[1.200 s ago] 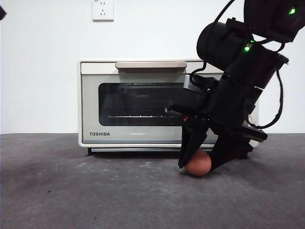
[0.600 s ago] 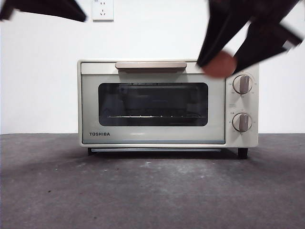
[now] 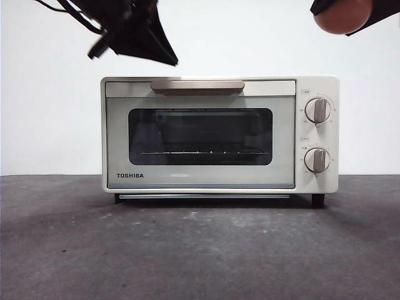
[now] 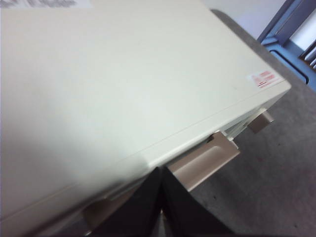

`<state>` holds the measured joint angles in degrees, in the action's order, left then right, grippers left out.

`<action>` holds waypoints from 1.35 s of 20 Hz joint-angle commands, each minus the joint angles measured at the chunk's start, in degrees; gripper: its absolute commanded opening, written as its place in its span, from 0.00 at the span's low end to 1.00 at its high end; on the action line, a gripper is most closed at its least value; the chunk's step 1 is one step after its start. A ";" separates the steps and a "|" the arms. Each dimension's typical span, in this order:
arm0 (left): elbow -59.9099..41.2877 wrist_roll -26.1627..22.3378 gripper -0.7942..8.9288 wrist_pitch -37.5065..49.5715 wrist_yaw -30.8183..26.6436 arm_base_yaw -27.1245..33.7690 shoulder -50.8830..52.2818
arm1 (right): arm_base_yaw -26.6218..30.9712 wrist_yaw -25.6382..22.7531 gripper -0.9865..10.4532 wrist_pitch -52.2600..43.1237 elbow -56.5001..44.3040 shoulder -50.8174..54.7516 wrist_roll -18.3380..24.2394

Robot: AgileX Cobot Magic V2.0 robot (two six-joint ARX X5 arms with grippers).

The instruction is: Eggoven

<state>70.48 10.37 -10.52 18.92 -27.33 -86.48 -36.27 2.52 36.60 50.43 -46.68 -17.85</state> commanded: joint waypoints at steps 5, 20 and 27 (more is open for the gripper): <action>1.31 -2.51 0.09 0.24 -2.93 -1.84 -5.14 | -0.35 -1.09 0.09 -0.33 0.61 0.04 0.74; 1.31 -3.02 0.09 -18.67 -1.79 -14.29 -4.17 | -0.04 -1.55 0.09 -2.27 0.61 -0.04 1.81; 1.29 -1.11 0.09 -20.37 -1.75 -14.10 5.97 | 3.34 0.20 0.09 -6.25 0.61 -5.22 1.81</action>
<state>71.05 8.58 -31.20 17.26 -41.28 -79.96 -32.62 2.68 31.03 50.43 -51.48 -16.32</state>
